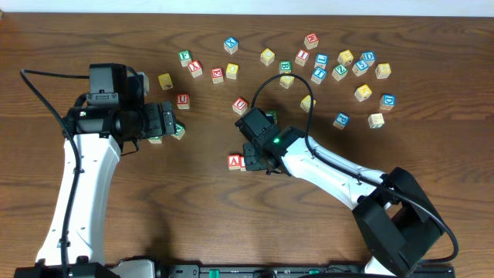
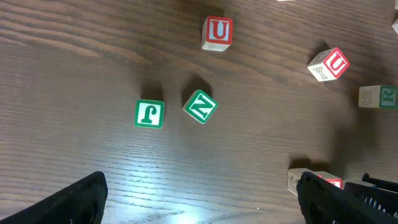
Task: Spell out AI2
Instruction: 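Lower the 2 block onto the table right of the I block, then hold the 2 block pressed against the I block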
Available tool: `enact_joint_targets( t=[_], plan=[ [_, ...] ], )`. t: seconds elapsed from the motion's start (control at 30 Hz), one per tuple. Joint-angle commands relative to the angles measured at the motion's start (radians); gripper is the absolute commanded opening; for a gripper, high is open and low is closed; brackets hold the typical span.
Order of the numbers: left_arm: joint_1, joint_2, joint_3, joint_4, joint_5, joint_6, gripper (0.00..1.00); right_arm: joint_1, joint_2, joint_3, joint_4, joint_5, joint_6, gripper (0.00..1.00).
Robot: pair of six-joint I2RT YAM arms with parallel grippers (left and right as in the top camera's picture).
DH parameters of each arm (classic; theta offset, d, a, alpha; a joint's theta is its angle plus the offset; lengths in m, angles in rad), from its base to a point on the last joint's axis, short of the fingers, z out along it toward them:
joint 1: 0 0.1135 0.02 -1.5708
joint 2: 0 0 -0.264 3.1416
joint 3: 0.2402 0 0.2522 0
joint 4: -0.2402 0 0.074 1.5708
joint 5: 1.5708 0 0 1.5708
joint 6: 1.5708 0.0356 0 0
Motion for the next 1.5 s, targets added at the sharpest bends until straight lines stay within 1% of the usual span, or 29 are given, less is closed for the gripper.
enact_joint_targets(
  t=[0.0, 0.47, 1.17, 1.47],
  plan=[
    [0.003, 0.008, -0.005, -0.003, 0.006, 0.009, 0.96, 0.002, 0.008, -0.004, -0.003, 0.034, 0.014, 0.22],
    [0.003, 0.008, -0.005, -0.003, 0.006, 0.009, 0.96, 0.002, 0.014, -0.004, -0.004, 0.068, 0.014, 0.21],
    [0.003, 0.008, -0.005, -0.003, 0.006, 0.009, 0.96, 0.015, 0.039, -0.004, 0.007, 0.068, 0.014, 0.2],
    [0.003, 0.007, -0.005, -0.002, 0.006, 0.009, 0.96, 0.026, 0.076, -0.004, 0.02, 0.068, 0.018, 0.2]
  ],
)
